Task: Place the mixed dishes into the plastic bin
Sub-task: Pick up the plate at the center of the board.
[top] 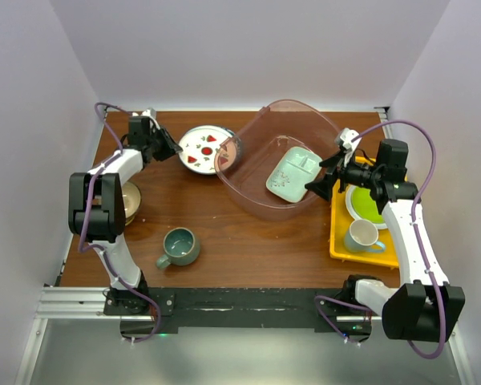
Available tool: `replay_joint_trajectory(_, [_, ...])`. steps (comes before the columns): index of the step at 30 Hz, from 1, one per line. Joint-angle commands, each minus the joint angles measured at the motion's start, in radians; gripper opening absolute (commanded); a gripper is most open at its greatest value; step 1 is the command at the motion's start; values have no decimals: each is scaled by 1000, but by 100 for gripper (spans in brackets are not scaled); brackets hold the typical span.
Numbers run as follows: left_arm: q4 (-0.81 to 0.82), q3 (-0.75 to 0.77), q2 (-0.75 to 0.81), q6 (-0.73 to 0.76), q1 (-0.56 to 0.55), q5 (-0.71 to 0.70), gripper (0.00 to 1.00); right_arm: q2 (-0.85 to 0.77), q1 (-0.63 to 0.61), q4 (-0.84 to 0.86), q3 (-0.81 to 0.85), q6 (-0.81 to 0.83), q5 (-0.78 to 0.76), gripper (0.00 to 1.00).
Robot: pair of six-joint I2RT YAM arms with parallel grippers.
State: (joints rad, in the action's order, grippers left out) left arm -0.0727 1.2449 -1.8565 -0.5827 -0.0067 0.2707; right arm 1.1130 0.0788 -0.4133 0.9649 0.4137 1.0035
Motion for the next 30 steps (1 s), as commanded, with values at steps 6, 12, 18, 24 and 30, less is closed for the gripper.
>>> replay_joint_trajectory(6, [111, -32, 5, -42, 2, 61, 44, -4, -4, -12, 43, 20, -11, 98])
replay_joint_trajectory(12, [117, -36, -12, -45, 2, 62, 52, -2, -4, -10, 43, 22, -13, 98])
replay_joint_trajectory(18, [99, -19, -41, -45, 1, 52, 49, -1, -2, -13, 44, 22, -14, 98])
replay_joint_trajectory(24, [83, -7, -63, -37, -1, 53, 38, -1, -4, -12, 44, 22, -17, 98])
replay_joint_trajectory(30, [74, 11, -37, -31, -1, 52, 16, 2, -4, -12, 44, 22, -20, 98])
